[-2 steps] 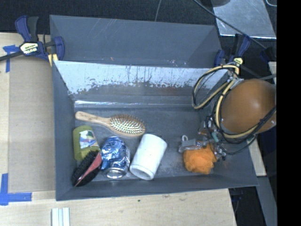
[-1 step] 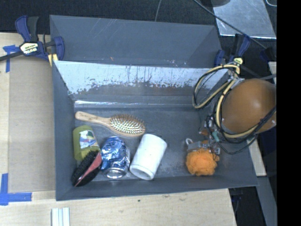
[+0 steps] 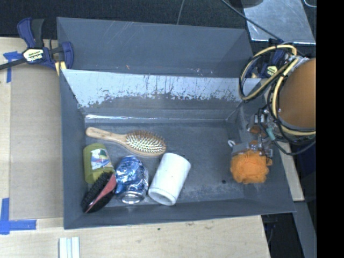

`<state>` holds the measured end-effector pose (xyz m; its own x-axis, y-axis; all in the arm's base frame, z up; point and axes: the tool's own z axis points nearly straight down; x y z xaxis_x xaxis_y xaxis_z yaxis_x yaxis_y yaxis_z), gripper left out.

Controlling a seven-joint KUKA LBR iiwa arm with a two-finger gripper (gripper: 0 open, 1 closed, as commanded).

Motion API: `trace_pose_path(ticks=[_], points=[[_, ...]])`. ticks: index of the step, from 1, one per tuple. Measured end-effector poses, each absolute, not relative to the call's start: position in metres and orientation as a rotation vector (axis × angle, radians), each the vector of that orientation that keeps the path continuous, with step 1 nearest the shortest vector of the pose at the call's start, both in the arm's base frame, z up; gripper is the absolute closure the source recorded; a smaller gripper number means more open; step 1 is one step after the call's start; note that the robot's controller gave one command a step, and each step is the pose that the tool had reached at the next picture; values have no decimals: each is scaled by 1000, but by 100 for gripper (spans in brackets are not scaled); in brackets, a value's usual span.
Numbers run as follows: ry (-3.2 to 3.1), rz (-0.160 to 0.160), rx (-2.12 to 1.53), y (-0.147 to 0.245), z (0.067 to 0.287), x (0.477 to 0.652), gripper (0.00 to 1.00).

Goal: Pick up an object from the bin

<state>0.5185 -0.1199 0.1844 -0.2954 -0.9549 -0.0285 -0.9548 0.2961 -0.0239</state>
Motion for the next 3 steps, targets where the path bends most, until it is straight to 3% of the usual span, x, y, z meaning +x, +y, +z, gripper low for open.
trace_pose_path(ticks=[1,2,3], points=[[2447,1,-1911,-100,146,491,100],[2674,12,-1584,-137,93,499,100],[2625,1,-1645,-95,223,511,100]])
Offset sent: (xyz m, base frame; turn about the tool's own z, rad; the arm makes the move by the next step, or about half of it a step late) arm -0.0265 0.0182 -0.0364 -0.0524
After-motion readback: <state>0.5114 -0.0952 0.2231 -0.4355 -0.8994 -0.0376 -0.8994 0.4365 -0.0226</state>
